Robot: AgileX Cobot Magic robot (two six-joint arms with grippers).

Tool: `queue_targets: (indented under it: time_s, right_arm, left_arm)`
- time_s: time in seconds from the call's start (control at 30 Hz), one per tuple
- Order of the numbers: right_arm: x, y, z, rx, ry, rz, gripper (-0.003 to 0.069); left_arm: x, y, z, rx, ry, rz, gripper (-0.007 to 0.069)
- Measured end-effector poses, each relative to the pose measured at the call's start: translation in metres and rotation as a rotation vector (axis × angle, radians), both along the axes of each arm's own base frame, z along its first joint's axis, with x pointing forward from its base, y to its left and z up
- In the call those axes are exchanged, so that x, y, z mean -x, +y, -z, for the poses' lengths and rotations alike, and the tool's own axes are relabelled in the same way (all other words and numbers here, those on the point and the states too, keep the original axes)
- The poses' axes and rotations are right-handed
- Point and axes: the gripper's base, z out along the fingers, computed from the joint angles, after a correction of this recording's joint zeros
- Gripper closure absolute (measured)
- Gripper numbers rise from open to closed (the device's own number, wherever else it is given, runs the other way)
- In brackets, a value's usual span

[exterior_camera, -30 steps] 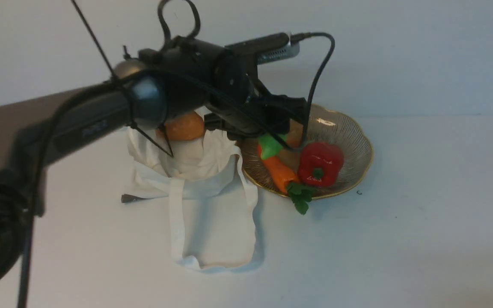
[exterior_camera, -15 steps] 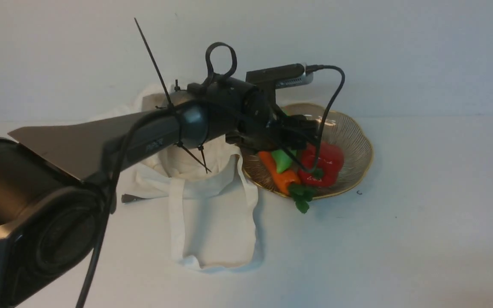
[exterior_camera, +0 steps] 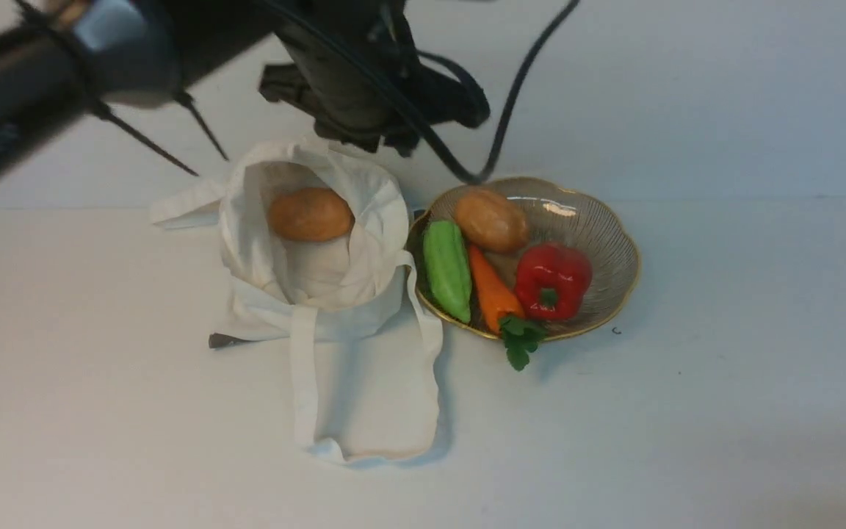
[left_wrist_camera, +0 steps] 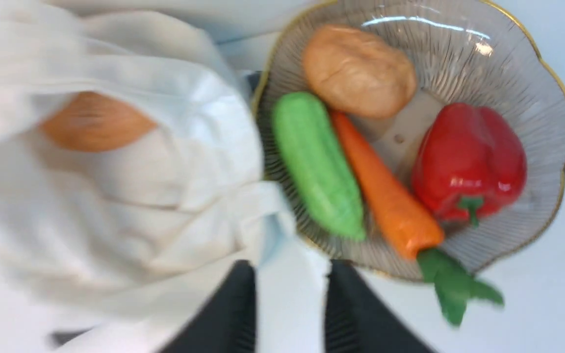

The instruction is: Take vegetables from cloth bag on white table place on plate.

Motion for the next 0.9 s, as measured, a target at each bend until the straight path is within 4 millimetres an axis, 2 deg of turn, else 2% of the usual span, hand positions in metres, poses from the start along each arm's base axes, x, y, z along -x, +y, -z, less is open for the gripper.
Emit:
queue_targets:
  time_s: [0.1,0.23,0.3,0.33,0.43,0.47,0.5,0.53,0.57,0.6,0.67,0.73,0.77,0.8,0.83,0.9]
  right_arm:
    - [0.0,0.0,0.0,0.0,0.0,0.0,0.0674]
    - [0.0,0.0,0.0,0.0,0.0,0.0,0.0674]
    - [0.0,0.0,0.0,0.0,0.0,0.0,0.0674]
    - [0.0,0.0,0.0,0.0,0.0,0.0,0.0674]
    - [0.0,0.0,0.0,0.0,0.0,0.0,0.0674]
    - [0.0,0.0,0.0,0.0,0.0,0.0,0.0674]
    - [0.0,0.0,0.0,0.0,0.0,0.0,0.0674]
    - [0.0,0.0,0.0,0.0,0.0,0.0,0.0674]
    - [0.0,0.0,0.0,0.0,0.0,0.0,0.0674]
    - [0.0,0.0,0.0,0.0,0.0,0.0,0.0674]
    - [0.0,0.0,0.0,0.0,0.0,0.0,0.0674]
    - [0.0,0.0,0.0,-0.001,0.0,0.0,0.0674]
    - [0.0,0.0,0.0,-0.001,0.0,0.0,0.0674]
    - [0.0,0.0,0.0,-0.001,0.0,0.0,0.0674]
    - [0.0,0.0,0.0,-0.001,0.0,0.0,0.0674]
    - [0.0,0.0,0.0,-0.001,0.0,0.0,0.0674]
  left_arm:
    - [0.03,0.02,-0.035,-0.022,-0.031,0.04,0.0611]
    - [0.078,0.047,-0.073,0.005,-0.112,0.109,0.0629]
    - [0.11,0.063,-0.071,0.027,-0.089,0.146,0.0629]
    - [0.112,0.064,-0.07,0.029,-0.086,0.149,0.0629]
    - [0.154,0.085,-0.049,0.051,-0.017,0.173,0.0629]
    - [0.162,0.089,-0.035,0.048,0.017,0.178,0.0629]
    - [0.182,0.098,-0.012,0.071,0.028,0.187,0.0629]
    - [0.196,0.105,0.002,0.105,0.011,0.193,0.0629]
    - [0.198,0.106,0.004,0.118,-0.003,0.195,0.0629]
    - [0.206,0.109,0.018,0.152,-0.009,0.199,0.0629]
    - [0.229,0.118,0.061,0.236,-0.024,0.202,0.0629]
    - [0.246,0.128,0.092,0.293,-0.085,0.206,0.0629]
    - [0.249,0.13,0.092,0.309,-0.115,0.207,0.0629]
    - [0.26,0.138,0.115,0.325,-0.186,0.215,0.0629]
    - [0.261,0.139,0.116,0.33,-0.195,0.214,0.0629]
    - [0.275,0.149,0.135,0.373,-0.336,0.229,0.0629]
